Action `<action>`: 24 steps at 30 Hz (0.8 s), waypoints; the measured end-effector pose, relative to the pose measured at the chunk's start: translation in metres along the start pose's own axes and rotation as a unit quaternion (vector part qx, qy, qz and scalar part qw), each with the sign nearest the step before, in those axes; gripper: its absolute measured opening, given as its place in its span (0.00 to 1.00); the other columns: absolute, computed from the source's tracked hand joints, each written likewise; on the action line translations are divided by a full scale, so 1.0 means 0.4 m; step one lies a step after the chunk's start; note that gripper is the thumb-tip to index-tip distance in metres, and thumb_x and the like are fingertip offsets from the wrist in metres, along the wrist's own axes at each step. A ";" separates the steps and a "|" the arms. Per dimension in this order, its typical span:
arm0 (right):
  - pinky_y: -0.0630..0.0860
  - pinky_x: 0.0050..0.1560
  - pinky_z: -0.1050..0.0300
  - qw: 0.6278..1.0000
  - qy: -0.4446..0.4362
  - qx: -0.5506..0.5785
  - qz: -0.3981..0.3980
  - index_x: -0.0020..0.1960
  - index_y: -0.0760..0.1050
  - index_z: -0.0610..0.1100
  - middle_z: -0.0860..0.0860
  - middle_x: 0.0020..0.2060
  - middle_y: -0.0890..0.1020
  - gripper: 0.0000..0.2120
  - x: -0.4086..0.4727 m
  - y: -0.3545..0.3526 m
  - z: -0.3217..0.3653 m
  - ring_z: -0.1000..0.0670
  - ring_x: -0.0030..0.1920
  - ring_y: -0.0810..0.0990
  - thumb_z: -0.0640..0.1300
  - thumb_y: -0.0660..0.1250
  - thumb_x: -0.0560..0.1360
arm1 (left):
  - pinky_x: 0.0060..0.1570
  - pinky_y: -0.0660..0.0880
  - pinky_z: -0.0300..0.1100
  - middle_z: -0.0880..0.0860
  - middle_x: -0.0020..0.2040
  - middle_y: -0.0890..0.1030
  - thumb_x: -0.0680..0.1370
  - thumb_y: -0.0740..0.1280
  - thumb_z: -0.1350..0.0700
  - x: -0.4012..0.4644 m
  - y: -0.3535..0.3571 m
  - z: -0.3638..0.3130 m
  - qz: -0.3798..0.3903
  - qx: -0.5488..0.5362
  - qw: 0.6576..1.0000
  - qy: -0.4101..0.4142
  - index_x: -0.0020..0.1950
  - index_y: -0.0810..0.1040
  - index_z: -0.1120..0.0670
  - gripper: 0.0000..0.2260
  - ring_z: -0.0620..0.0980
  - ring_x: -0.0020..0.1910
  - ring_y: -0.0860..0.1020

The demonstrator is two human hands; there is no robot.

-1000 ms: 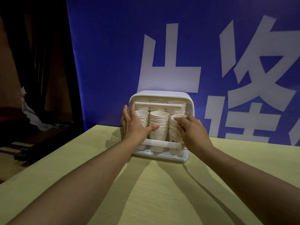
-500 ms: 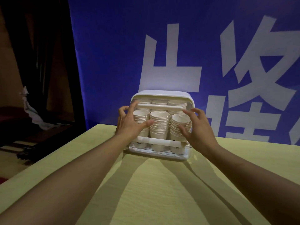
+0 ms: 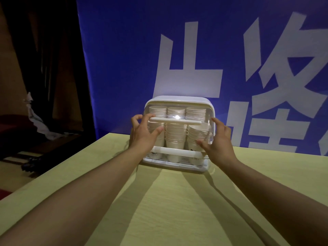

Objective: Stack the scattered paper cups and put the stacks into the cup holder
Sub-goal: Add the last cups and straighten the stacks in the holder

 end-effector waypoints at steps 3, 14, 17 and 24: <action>0.72 0.64 0.48 1.000 0.007 0.016 0.004 0.77 0.55 0.56 0.47 0.71 0.64 0.44 0.009 0.005 -0.005 0.45 0.67 0.71 0.48 0.78 0.70 | 0.56 0.76 0.51 0.47 0.69 0.62 0.77 0.71 0.44 0.015 -0.002 -0.014 -0.002 0.011 1.000 -0.008 0.66 0.73 0.41 0.18 0.51 0.61 0.72; 0.77 0.53 0.50 0.991 -0.045 -0.125 -0.032 0.74 0.59 0.51 0.48 0.68 0.70 0.32 0.002 -0.019 0.017 0.45 0.62 0.76 0.57 0.69 0.76 | 0.57 0.77 0.53 0.46 0.69 0.64 0.76 0.74 0.45 -0.012 -0.005 -0.003 -0.035 0.002 0.999 -0.006 0.62 0.75 0.41 0.17 0.48 0.54 0.71; 0.77 0.55 0.50 0.983 -0.072 -0.164 -0.032 0.75 0.59 0.49 0.48 0.68 0.69 0.32 -0.012 -0.027 0.018 0.46 0.63 0.74 0.58 0.67 0.77 | 0.56 0.76 0.51 0.47 0.70 0.63 0.75 0.74 0.46 -0.029 -0.004 0.006 -0.032 -0.002 0.999 -0.004 0.62 0.75 0.42 0.17 0.48 0.53 0.72; 0.75 0.60 0.50 0.977 -0.103 -0.185 0.013 0.76 0.59 0.54 0.48 0.74 0.62 0.33 -0.046 -0.039 0.001 0.45 0.69 0.69 0.54 0.70 0.76 | 0.52 0.70 0.40 0.46 0.71 0.64 0.77 0.73 0.48 -0.053 -0.012 0.011 -0.034 -0.029 0.999 0.001 0.62 0.77 0.44 0.15 0.45 0.54 0.70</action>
Point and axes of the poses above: each hand's wrist, its own x-axis towards the middle knuckle, its own y-axis out of the palm, z = x × y, the point moved 5 cm from there along x, towards the middle knuckle
